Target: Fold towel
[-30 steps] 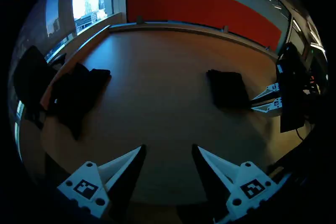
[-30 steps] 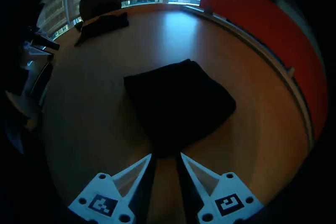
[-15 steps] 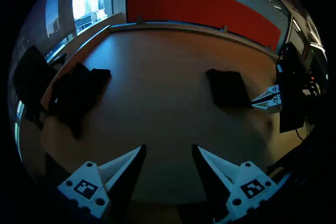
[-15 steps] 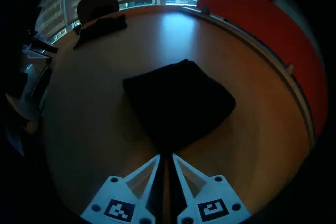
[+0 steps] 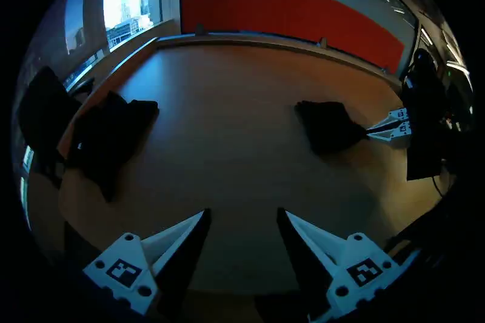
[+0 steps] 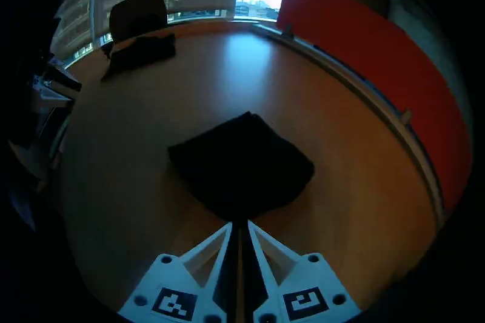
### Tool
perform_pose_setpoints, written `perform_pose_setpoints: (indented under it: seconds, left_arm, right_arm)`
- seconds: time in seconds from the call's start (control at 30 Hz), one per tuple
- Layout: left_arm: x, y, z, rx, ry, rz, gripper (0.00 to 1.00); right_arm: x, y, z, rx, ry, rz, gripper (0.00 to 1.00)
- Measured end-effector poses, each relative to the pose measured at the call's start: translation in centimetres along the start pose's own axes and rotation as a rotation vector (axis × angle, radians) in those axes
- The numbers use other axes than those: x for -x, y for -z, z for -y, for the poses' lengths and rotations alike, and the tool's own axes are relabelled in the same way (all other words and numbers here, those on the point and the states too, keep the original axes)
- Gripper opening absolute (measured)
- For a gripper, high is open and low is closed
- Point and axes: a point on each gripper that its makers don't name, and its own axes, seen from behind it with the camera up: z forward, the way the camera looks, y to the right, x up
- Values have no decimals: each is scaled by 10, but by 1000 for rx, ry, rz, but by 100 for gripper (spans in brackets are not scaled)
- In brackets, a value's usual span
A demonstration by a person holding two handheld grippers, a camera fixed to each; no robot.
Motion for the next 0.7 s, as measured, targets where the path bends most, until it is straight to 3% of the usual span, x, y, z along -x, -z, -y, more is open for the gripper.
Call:
perform_pose_setpoints:
  seconds: [0.7]
  left_arm:
    - [-18, 2, -3, 23, -15, -58, 80]
  right_arm:
    - [-130, 54, -53, 59, 59, -193, 2]
